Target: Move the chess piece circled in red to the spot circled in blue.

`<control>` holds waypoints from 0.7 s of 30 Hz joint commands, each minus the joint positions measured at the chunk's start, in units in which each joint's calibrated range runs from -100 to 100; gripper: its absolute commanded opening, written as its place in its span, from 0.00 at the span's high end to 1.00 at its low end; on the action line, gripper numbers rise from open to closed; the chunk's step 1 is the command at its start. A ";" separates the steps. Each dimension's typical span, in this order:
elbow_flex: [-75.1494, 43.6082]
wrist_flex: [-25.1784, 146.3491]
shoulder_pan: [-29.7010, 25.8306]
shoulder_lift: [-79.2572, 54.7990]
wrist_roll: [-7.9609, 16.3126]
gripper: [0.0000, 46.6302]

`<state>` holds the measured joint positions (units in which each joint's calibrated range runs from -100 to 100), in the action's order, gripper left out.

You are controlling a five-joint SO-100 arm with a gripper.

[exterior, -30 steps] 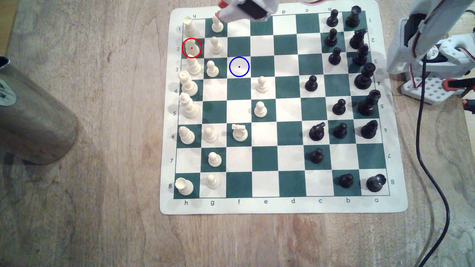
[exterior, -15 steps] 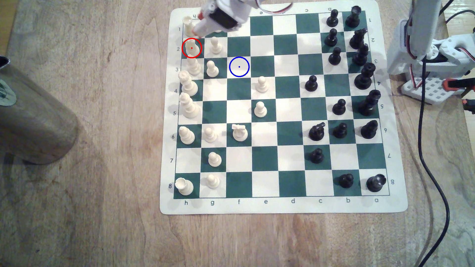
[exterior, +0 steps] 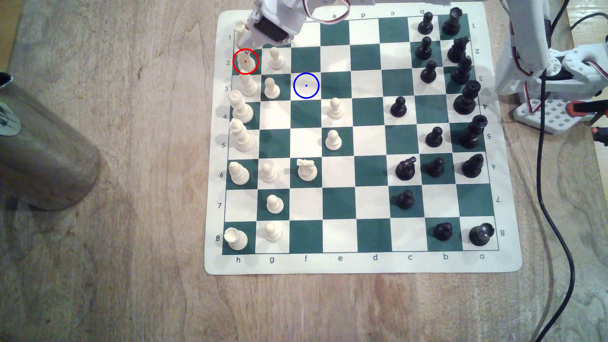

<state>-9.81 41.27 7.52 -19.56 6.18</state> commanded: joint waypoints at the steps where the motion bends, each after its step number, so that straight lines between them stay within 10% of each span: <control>1: -7.15 -0.16 -0.29 0.89 0.10 0.74; 21: -12.86 -1.23 -0.29 -7.01 0.05 0.76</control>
<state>-15.86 41.27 7.01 -27.44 6.18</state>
